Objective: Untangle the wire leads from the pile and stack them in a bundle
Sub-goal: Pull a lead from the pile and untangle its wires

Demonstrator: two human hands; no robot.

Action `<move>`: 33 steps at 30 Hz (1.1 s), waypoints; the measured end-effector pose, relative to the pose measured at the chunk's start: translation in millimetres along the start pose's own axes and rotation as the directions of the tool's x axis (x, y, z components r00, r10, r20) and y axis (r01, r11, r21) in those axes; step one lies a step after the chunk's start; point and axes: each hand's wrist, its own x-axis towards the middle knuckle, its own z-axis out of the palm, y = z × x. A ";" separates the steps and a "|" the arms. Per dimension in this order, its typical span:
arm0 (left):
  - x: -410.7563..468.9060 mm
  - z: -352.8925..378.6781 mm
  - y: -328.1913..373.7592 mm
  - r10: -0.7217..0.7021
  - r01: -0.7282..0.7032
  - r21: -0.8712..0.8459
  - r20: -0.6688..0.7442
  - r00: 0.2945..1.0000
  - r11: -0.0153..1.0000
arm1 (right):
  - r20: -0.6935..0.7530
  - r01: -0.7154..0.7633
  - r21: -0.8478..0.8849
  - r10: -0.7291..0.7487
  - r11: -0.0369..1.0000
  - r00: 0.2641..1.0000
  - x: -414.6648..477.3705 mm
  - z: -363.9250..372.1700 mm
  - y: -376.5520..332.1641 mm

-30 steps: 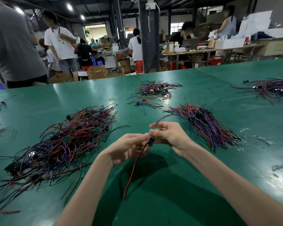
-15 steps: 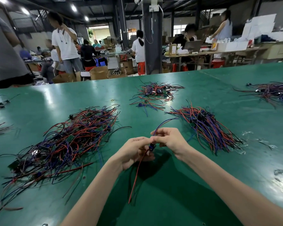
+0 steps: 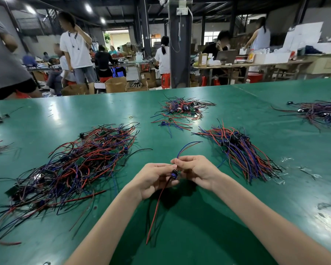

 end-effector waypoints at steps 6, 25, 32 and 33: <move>-0.9 1.8 1.9 0.011 -0.011 0.009 0.019 1.000 1.000 | 0.035 -0.096 -0.039 0.097 0.995 0.995 0.0 -5.0 -4.5; -0.9 13.0 -2.6 0.104 -0.095 0.081 -0.110 0.988 0.992 | -0.125 0.239 -0.523 -0.351 0.818 0.928 11.9 -5.3 4.0; -4.0 13.3 -0.3 0.097 -0.086 0.129 -0.077 0.992 0.988 | -0.178 0.291 -0.770 -0.630 0.568 0.756 22.5 -21.8 -2.9; -4.7 13.3 0.6 0.099 -0.090 0.126 -0.067 0.993 0.988 | -0.191 0.287 -0.785 -0.654 0.550 0.732 23.4 -25.7 -4.9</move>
